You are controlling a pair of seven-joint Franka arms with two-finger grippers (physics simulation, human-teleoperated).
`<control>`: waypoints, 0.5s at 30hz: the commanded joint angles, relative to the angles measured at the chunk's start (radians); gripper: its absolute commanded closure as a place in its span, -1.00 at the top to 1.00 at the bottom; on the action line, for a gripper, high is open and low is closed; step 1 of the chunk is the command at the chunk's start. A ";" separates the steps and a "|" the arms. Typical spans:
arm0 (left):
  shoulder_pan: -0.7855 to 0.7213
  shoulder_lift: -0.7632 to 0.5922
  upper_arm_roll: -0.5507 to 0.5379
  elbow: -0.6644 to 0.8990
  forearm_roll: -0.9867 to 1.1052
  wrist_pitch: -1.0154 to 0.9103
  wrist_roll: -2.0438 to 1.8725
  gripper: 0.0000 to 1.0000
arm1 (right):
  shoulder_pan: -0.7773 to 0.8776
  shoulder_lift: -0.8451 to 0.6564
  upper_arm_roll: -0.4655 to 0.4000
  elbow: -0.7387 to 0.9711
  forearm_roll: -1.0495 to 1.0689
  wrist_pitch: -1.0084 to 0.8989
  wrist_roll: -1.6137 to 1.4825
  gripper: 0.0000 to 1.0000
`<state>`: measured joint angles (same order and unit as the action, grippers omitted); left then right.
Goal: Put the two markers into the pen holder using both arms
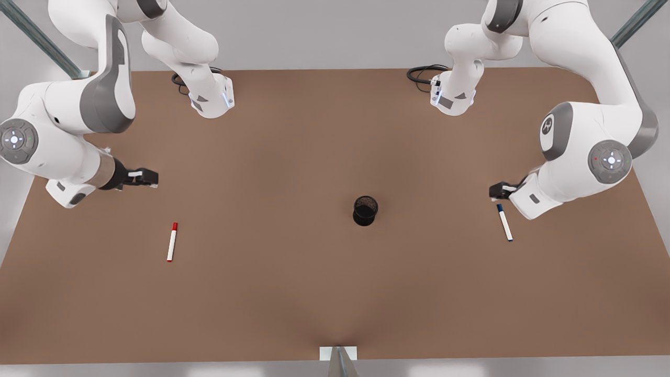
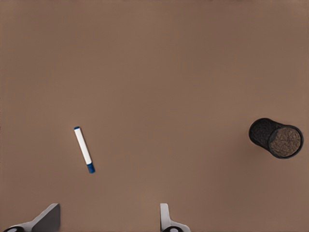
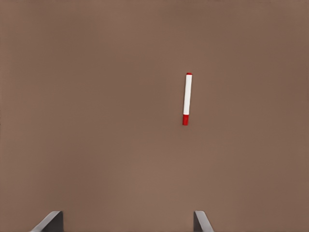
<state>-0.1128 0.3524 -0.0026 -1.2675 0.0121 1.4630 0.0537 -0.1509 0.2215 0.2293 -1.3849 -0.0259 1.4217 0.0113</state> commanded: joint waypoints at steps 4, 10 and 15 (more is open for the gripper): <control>0.042 0.003 0.075 -0.240 -0.004 0.394 0.015 1.00 | -0.002 0.021 -0.002 0.000 0.000 0.098 0.010 1.00; 0.154 0.158 0.156 -0.500 -0.139 0.924 0.058 1.00 | -0.016 0.297 -0.007 -0.003 -0.069 0.417 -0.037 1.00; 0.160 0.243 0.156 -0.601 -0.146 1.136 0.060 1.00 | -0.029 0.506 -0.041 0.047 -0.134 0.566 -0.059 1.00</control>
<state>0.0475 0.5895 0.1532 -1.8538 -0.1217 2.3369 0.0797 -0.1791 0.7045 0.1914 -1.3487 -0.1241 1.8207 -0.0018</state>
